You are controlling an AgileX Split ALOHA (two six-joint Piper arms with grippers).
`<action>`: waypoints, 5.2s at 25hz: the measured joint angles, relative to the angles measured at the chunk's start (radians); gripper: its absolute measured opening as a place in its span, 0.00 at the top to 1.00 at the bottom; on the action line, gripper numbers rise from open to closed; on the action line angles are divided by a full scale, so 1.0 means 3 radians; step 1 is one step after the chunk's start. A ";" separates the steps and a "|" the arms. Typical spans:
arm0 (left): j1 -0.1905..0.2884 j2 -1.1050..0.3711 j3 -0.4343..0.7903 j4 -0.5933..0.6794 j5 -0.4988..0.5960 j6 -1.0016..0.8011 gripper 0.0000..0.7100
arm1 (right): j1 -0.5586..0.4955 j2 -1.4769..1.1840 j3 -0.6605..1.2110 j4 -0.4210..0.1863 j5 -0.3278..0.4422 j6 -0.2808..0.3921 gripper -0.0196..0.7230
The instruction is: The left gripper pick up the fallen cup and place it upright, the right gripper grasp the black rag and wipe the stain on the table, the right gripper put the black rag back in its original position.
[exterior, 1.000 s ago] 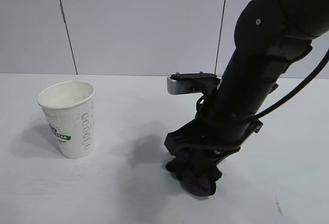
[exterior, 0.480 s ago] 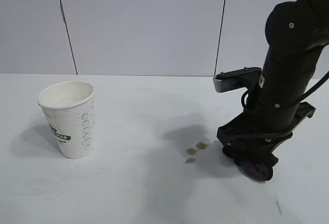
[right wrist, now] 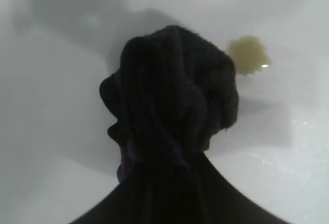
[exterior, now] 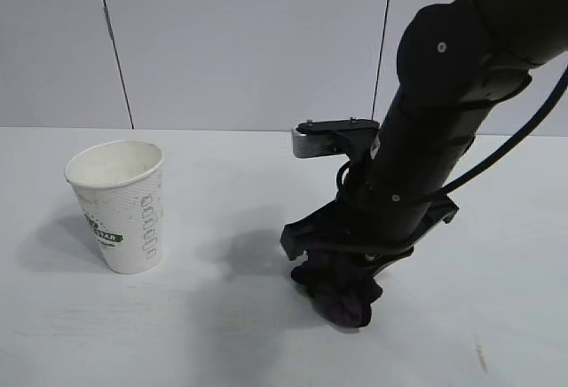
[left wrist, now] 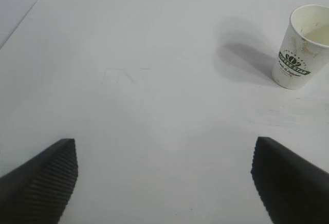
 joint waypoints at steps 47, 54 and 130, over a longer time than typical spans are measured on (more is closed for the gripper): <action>0.0000 0.0000 0.0013 0.0000 -0.0003 0.0000 0.07 | -0.0232 0.0292 -0.0185 -0.0354 -0.0563 0.0161 0.86; 0.0000 0.0000 0.0013 0.0000 -0.0003 0.0000 0.07 | -0.0792 0.0292 -0.0465 -0.0525 0.0394 0.0137 0.86; -0.0089 0.0000 0.0016 0.0035 -0.0003 0.0053 0.07 | -0.2050 -0.6242 0.0246 0.0008 0.2745 -0.0176 0.22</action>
